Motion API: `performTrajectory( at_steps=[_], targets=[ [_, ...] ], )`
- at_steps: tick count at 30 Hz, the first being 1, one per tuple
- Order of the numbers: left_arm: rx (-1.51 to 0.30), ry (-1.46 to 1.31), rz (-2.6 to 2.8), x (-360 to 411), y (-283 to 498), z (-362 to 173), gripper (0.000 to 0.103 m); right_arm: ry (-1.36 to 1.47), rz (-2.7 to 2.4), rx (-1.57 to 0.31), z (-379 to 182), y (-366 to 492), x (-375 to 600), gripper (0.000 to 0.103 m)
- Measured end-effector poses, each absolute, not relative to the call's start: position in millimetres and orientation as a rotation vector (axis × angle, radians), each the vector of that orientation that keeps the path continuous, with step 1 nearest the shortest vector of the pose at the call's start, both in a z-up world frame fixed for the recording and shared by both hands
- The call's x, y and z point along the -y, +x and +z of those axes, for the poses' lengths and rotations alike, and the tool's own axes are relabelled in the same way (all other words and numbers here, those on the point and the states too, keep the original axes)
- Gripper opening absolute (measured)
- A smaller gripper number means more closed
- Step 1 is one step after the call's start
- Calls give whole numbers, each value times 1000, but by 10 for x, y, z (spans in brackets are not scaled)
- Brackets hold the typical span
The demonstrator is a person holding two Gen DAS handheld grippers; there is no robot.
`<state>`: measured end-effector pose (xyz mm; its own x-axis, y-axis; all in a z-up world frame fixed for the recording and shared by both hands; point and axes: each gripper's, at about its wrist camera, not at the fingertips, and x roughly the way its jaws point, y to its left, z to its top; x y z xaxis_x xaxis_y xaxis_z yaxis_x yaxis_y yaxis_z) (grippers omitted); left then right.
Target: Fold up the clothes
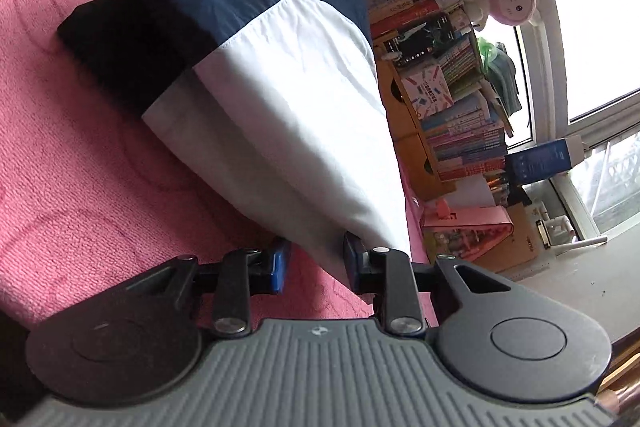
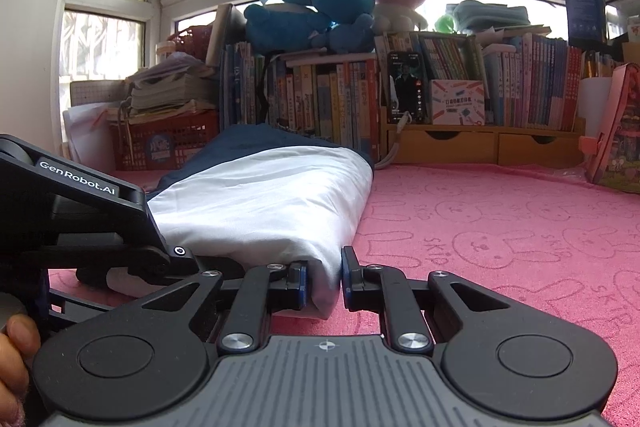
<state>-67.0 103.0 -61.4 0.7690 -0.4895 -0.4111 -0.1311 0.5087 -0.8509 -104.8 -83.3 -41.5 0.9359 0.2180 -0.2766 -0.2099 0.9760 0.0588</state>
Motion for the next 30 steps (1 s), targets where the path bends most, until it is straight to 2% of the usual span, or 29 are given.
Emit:
performTrajectory(
  at_steps=[7, 14, 16, 18, 20, 21, 22, 23, 24, 30],
  targets=[
    [-601, -971, -38, -1295, -799, -553, 11, -41, 201, -269, -443, -1075, 790, 17],
    [-498, -908, 235, -1923, -1116, -455, 11, -75, 225, -267, -486, -1105, 767, 17],
    [-475, -769, 390, -1939, -1183, -346, 7, -99, 222, -257, -502, -1135, 723, 17],
    [-446, -618, 483, -1950, -1267, -228, 6, -101, 215, -257, -513, -1134, 728, 17],
    [-428, -709, 315, -2034, -1345, -169, 12, -90, 220, -259, -522, -1128, 751, 17],
    [-439, -796, 178, -2045, -1338, -158, 26, -84, 225, -259, -527, -1125, 763, 17],
    [-454, -868, 63, -2029, -1319, -151, 36, -84, 227, -258, -531, -1125, 768, 17],
    [-474, -925, -28, -1972, -1304, -161, 52, -90, 227, -256, -538, -1129, 762, 17],
    [-491, -968, -105, -1892, -1290, -184, 58, -91, 227, -255, -543, -1132, 759, 18],
    [-595, -1101, -332, -1401, -1000, -423, 65, -83, 231, -255, -544, -1127, 780, 18]
  ],
)
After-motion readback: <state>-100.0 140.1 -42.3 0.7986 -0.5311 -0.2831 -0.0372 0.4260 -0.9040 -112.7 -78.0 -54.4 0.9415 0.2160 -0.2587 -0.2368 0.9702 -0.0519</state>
